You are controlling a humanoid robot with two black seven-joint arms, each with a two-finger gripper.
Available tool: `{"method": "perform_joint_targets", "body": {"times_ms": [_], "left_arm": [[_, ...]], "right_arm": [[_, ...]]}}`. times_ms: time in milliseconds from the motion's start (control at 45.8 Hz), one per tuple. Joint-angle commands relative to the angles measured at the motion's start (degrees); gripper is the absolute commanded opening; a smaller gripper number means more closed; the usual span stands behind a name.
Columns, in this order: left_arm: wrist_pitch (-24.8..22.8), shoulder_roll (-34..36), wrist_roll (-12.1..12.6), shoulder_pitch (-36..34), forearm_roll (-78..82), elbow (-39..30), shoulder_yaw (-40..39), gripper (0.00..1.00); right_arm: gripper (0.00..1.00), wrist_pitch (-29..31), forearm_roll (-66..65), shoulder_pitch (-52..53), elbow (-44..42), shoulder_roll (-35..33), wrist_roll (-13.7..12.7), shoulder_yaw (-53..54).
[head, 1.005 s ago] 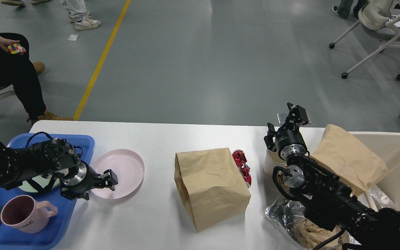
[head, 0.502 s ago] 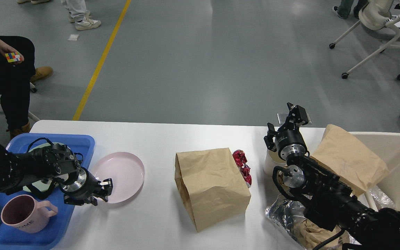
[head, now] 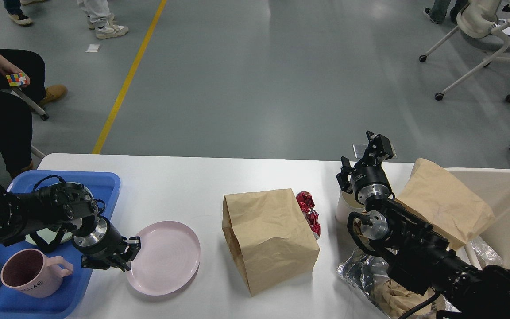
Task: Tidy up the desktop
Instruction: 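Lift the pink plate and stack it on the green plate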
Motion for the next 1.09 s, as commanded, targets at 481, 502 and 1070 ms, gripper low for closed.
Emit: {"method": "perform_joint_targets", "body": {"times_ms": [481, 502, 1070], "left_arm": [[-11.0, 7.8, 0.2, -11.8, 0.7, 0.1, 0.2, 0.0], [-11.5, 8.3, 0.2, -12.3, 0.7, 0.1, 0.2, 0.0], [-15.7, 22.7, 2.7, -16.1, 0.6, 3.6, 0.1, 0.0]], "right_arm": [[1.0, 0.0, 0.0, 0.0, 0.0, 0.0, 0.0, 0.0], [1.0, 0.0, 0.0, 0.0, 0.0, 0.0, 0.0, 0.0], [1.0, 0.0, 0.0, 0.0, 0.0, 0.0, 0.0, 0.0]]}}
